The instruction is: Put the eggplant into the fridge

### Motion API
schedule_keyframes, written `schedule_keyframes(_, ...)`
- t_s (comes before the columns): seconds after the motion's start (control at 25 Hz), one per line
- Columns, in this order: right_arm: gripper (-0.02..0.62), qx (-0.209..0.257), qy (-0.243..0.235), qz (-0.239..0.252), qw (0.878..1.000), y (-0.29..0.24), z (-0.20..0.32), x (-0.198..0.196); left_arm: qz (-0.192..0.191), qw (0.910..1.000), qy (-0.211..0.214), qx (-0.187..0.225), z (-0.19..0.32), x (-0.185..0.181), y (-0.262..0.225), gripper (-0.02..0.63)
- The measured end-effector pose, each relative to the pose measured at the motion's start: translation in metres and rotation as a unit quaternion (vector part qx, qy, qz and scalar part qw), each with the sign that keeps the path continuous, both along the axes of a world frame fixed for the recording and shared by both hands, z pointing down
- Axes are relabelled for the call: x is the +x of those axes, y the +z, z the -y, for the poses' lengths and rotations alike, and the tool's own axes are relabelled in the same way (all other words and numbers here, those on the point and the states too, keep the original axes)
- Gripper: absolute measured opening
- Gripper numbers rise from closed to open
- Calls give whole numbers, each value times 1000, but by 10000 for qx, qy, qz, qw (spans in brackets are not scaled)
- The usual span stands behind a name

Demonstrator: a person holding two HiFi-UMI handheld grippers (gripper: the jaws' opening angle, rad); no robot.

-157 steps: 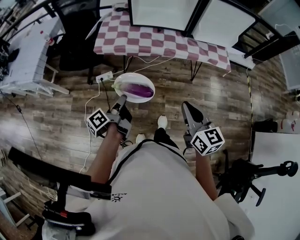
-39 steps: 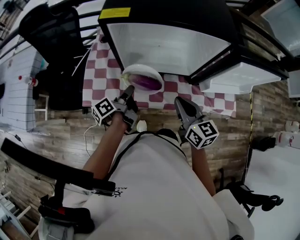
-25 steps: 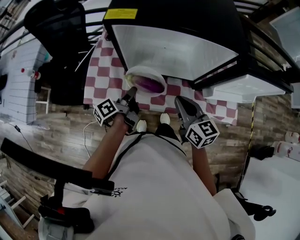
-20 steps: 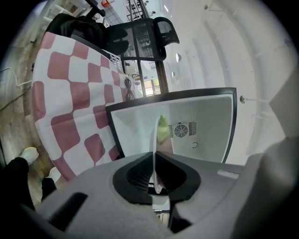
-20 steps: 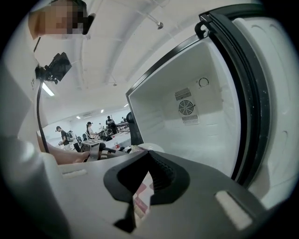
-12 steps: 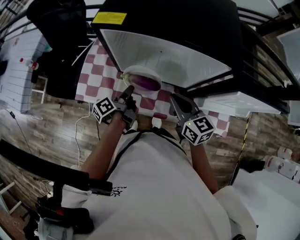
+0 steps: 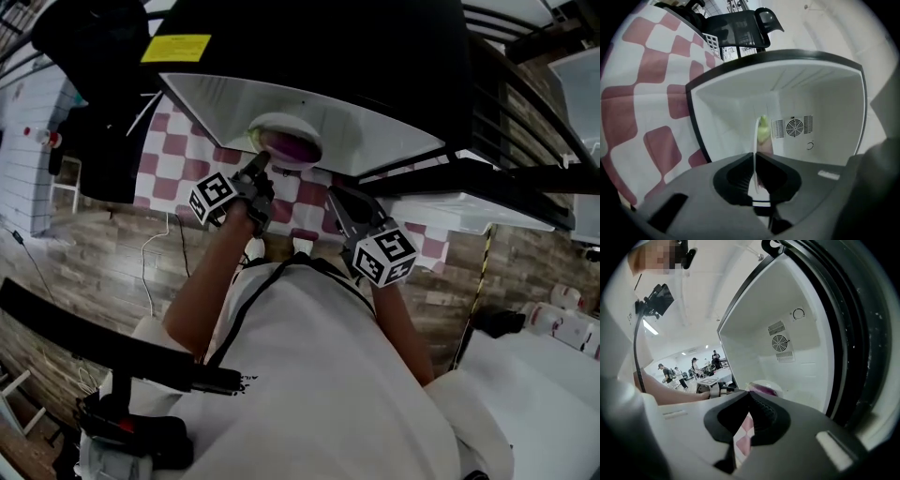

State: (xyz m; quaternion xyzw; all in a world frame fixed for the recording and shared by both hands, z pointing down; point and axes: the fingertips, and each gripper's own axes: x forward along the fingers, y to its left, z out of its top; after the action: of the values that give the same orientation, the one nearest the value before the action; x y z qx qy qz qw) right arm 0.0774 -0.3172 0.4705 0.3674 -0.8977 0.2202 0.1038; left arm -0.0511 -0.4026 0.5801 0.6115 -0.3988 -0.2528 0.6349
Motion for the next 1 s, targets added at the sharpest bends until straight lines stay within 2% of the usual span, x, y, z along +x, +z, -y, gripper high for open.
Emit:
schedule_keyframes(0.48,6,-33,354,33,9994,4,15,20,5,9996,298,29,65,63,24,21)
schedule_keyframes(1.0,6,-177,429,-112,9989,14,3,34,116,9993,305,-195,100,102,58,25)
